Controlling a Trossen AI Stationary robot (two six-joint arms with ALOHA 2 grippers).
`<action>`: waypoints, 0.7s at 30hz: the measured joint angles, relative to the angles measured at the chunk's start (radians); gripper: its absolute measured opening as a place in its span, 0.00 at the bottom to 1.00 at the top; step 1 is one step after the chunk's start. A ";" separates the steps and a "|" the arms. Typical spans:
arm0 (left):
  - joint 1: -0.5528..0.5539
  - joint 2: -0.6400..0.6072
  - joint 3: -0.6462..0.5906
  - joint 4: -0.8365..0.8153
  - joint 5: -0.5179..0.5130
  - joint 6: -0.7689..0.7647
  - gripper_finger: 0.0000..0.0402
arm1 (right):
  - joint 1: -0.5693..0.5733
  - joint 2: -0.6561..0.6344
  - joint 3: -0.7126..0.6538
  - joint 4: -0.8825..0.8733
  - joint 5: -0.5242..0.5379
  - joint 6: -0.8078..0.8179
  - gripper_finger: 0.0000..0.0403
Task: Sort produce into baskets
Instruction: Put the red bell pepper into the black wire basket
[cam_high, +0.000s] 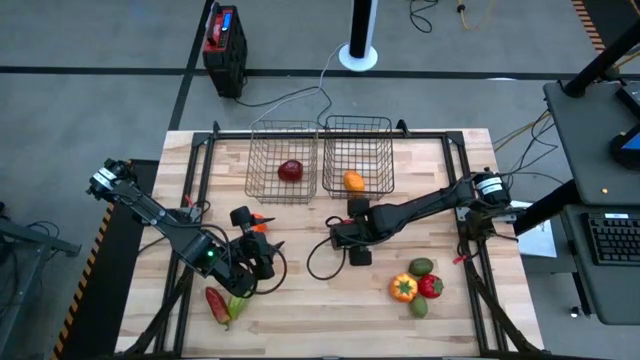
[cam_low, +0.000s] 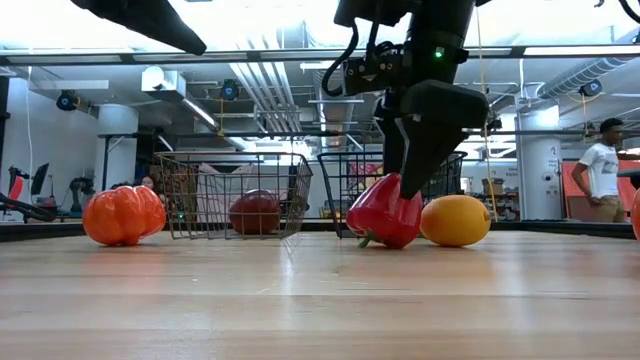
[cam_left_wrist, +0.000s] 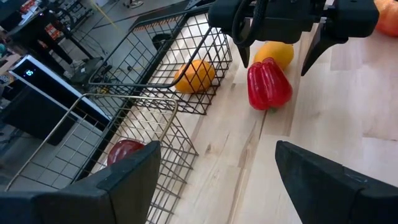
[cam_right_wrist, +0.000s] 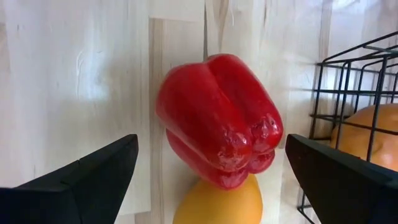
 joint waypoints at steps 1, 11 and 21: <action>0.000 0.000 0.000 0.000 0.000 0.000 0.74 | 0.000 0.000 0.000 0.001 0.000 0.002 0.99; 0.000 0.000 0.000 0.000 -0.001 0.004 0.74 | 0.032 0.001 0.001 -0.001 -0.018 0.052 0.99; 0.000 0.000 0.000 0.000 -0.001 0.005 0.74 | 0.004 0.002 0.001 -0.001 0.023 0.014 0.99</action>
